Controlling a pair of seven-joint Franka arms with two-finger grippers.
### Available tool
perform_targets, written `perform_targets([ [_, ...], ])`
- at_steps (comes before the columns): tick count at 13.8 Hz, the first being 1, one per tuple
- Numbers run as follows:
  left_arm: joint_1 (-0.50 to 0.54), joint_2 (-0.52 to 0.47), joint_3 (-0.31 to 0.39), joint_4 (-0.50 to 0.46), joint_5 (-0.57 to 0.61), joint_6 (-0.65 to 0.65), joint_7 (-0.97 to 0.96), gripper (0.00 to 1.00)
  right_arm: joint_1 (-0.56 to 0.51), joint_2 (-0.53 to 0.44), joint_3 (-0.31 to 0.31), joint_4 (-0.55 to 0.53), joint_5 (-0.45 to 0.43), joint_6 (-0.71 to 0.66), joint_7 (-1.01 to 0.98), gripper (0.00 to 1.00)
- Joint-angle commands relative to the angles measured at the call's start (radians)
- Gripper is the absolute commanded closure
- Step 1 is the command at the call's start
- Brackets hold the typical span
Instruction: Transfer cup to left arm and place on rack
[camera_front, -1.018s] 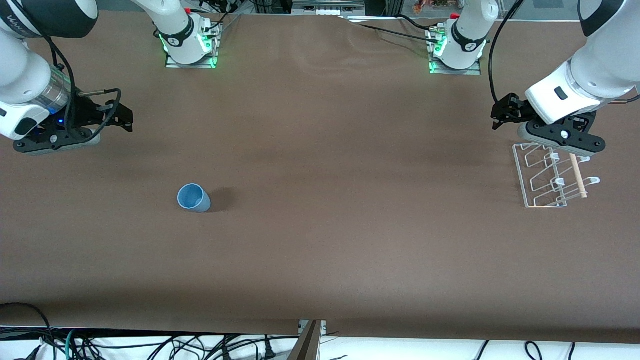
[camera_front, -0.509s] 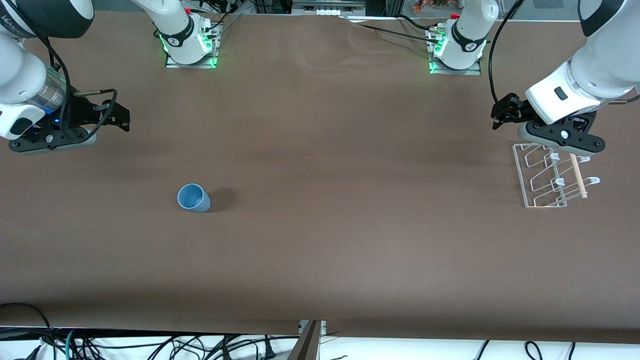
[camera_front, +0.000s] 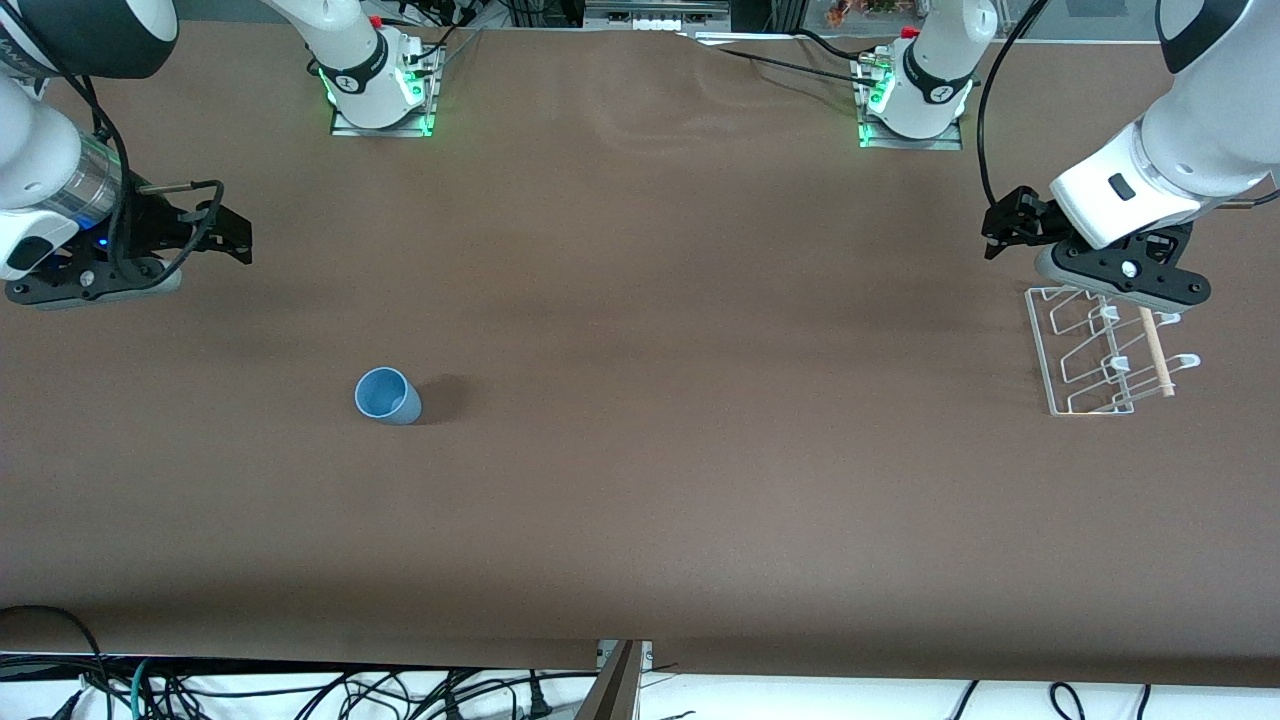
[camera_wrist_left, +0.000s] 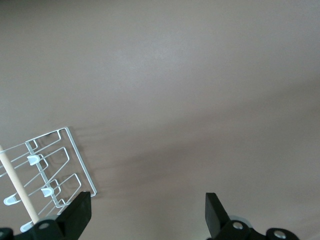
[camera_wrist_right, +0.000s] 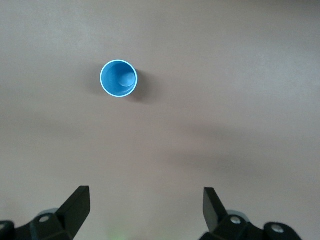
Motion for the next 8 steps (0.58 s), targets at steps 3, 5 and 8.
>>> perform_targets([
  [3,-0.001,-0.008,-0.001,-0.001,-0.008,-0.012,-0.006,0.0,-0.004,-0.002,-0.003,0.018,0.021,-0.015,0.01,0.0],
  [5,-0.001,-0.008,-0.001,-0.001,-0.008,-0.012,-0.006,0.0,-0.004,0.006,-0.003,0.017,0.023,-0.011,0.01,0.01],
  [8,-0.001,-0.008,-0.001,-0.001,-0.008,-0.012,-0.006,0.0,-0.007,0.048,-0.003,0.017,0.06,0.023,0.01,0.0],
])
